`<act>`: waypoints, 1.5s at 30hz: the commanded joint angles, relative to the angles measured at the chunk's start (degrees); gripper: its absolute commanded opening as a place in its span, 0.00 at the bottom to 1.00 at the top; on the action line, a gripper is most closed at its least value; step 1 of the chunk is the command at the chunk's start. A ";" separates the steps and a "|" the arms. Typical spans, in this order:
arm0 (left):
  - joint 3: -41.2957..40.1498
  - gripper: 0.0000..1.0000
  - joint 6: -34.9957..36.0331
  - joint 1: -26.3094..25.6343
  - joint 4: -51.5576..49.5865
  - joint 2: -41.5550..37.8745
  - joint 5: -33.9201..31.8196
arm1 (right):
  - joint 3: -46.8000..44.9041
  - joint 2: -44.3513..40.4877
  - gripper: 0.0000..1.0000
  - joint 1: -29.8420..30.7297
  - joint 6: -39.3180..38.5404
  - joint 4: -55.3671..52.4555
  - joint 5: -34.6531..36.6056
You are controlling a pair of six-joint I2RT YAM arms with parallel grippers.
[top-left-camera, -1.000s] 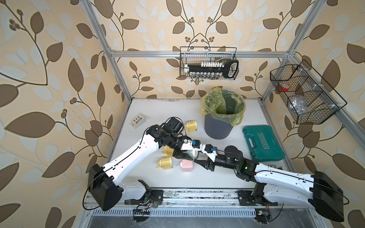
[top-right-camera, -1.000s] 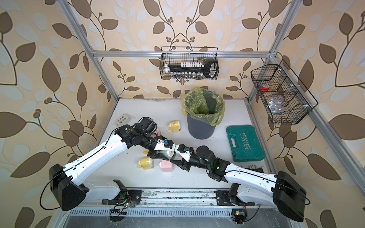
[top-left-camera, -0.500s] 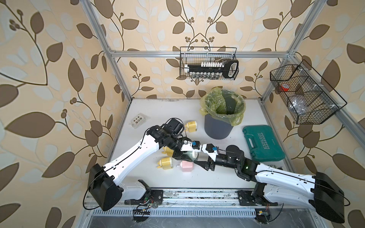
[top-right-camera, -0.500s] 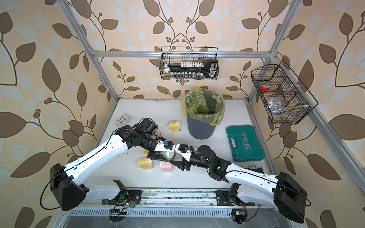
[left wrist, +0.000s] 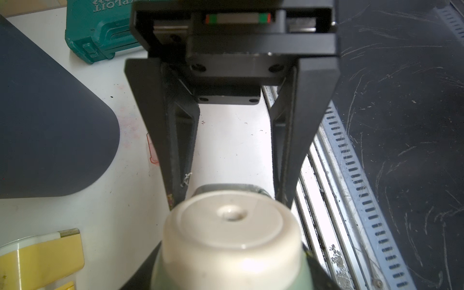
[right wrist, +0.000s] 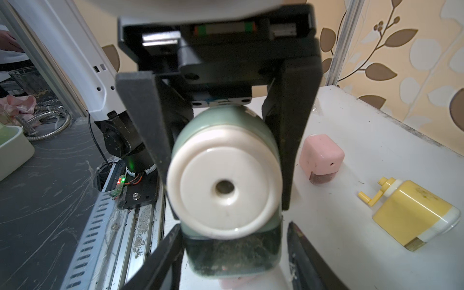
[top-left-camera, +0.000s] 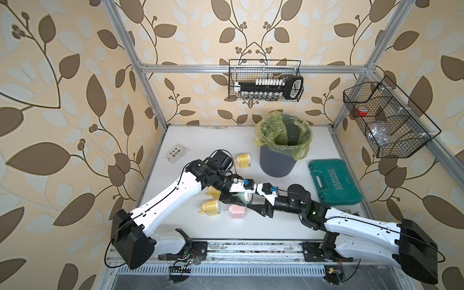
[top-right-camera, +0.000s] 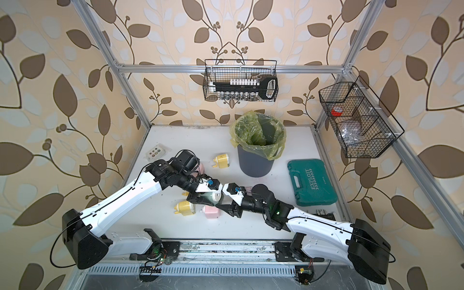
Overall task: Take out the pencil sharpener tray and clean the shavings
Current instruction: Open the container of the pencil sharpener.
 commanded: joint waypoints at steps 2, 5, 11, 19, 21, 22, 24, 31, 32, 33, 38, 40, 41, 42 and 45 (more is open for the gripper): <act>-0.63 0.00 -0.39 -0.63 -0.13 -1.96 3.13 | -1.09 -0.61 0.51 -0.47 0.88 0.92 -0.63; -0.79 0.00 -0.24 -0.69 -0.09 -2.09 3.14 | -1.09 -0.58 0.41 -0.54 1.17 0.63 -0.62; -1.38 0.00 -0.33 -0.64 0.04 -1.91 3.05 | -0.97 -0.83 0.25 -0.63 1.45 0.18 -0.16; -2.81 0.00 -1.55 -1.06 0.75 -1.94 2.68 | -2.38 -2.80 0.00 -1.02 3.15 1.41 3.17; -2.83 0.00 -1.56 -1.24 0.45 -1.61 1.80 | -2.32 -3.16 0.00 -1.05 3.13 0.31 2.74; -2.74 0.00 -1.35 -1.28 0.13 -1.24 1.45 | -2.37 -3.37 0.00 -1.05 2.97 -0.12 2.46; -2.49 0.00 -1.14 -1.33 -0.48 -0.62 0.66 | -2.36 -3.99 0.00 -1.10 2.78 -1.10 2.02; -1.35 0.00 -1.21 -1.86 -1.46 0.21 -0.75 | -2.63 -5.77 0.00 -1.37 4.72 -4.06 0.57; -1.41 0.00 -1.13 -1.96 -1.45 0.20 -1.25 | -2.68 -5.94 0.00 -1.37 5.08 -4.34 0.48; -1.38 0.00 -1.14 -1.99 -1.52 0.20 -1.58 | -2.87 -6.10 0.00 -1.33 5.47 -4.46 0.50; -1.59 0.00 -1.35 -2.01 -1.30 0.02 -1.87 | -4.17 -7.70 0.00 -1.38 5.69 -4.38 1.05; -1.56 0.00 -1.47 -2.01 -1.25 -0.07 -1.87 | -4.55 -8.74 0.00 -1.37 5.23 -4.94 1.43; -1.55 0.00 -1.58 -1.96 -1.29 -0.15 -1.80 | -4.57 -9.21 0.00 -1.38 5.01 -5.54 1.44; -1.44 0.00 -1.71 -2.01 -1.29 -0.30 -1.46 | -4.50 -9.77 0.00 -1.37 4.92 -6.37 1.35; -1.67 0.00 -2.04 -2.02 -0.69 -1.05 -0.86 | -4.26 -11.40 0.00 -1.17 5.78 -8.72 0.58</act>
